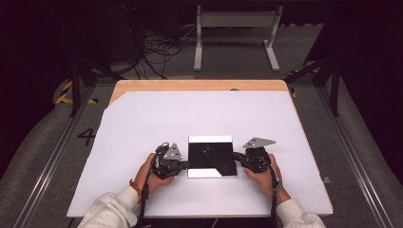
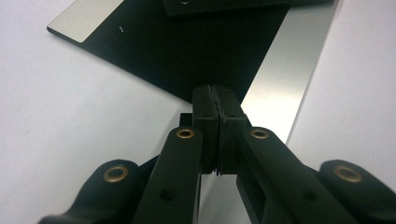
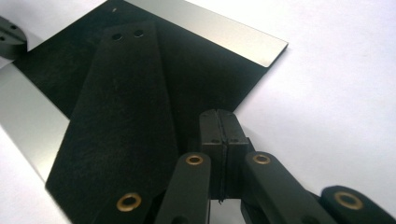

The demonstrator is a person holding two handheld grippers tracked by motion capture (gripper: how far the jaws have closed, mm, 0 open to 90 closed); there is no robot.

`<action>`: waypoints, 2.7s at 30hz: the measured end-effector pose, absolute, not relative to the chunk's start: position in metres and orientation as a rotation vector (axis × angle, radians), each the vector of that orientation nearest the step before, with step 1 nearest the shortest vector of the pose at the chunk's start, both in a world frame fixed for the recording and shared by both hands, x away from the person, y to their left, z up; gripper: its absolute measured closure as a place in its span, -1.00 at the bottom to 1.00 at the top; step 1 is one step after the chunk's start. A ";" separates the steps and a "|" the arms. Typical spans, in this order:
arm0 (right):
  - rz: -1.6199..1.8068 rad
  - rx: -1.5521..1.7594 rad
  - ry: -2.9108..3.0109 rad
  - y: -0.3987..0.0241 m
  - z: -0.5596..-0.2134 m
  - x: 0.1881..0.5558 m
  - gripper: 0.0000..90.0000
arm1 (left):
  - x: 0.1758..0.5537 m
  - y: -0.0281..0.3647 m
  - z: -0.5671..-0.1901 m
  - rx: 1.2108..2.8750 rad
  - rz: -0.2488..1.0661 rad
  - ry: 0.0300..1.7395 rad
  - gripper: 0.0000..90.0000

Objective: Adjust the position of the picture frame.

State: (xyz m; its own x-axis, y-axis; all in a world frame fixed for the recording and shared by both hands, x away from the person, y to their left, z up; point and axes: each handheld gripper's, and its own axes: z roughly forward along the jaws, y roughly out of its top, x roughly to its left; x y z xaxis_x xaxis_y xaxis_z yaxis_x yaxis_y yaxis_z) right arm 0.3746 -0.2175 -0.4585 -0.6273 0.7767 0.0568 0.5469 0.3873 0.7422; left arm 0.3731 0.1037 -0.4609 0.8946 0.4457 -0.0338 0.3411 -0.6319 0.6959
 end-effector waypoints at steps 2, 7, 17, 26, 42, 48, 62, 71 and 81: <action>1.078 1.133 2.363 -0.214 -0.458 0.370 1.00 | 0.372 0.107 -0.461 2.315 0.173 0.559 0.96; 1.073 1.111 2.362 -0.213 -0.459 0.367 1.00 | 0.368 0.107 -0.461 2.318 0.168 0.538 0.94; 1.059 1.083 2.348 -0.209 -0.459 0.367 1.00 | 0.362 0.114 -0.459 2.326 0.191 0.512 0.92; 1.115 1.040 2.361 -0.220 -0.448 0.352 1.00 | 0.339 0.153 -0.446 2.249 0.277 0.514 0.89; 1.156 1.028 2.477 -0.231 -0.439 0.316 0.85 | 0.311 0.204 -0.448 2.195 0.343 0.630 0.76; 1.102 0.991 2.561 -0.226 -0.443 0.309 0.81 | 0.301 0.216 -0.447 2.161 0.360 0.658 0.72; 0.958 1.019 2.616 -0.217 -0.445 0.318 0.88 | 0.302 0.209 -0.452 2.192 0.340 0.642 0.65; 0.860 1.004 2.613 -0.212 -0.441 0.319 0.90 | 0.303 0.207 -0.454 2.205 0.322 0.631 0.64; 0.843 0.986 2.624 -0.206 -0.441 0.324 0.90 | 0.306 0.203 -0.457 2.223 0.294 0.622 0.62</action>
State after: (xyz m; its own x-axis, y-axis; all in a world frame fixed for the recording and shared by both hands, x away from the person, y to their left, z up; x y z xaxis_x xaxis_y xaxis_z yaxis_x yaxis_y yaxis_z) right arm 0.3243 -0.2064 -0.4409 -0.7526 0.6584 0.0006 0.5356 0.6117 0.5822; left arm 0.3059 0.2033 -0.4571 0.8525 0.5227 0.0090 0.3388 -0.5655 0.7519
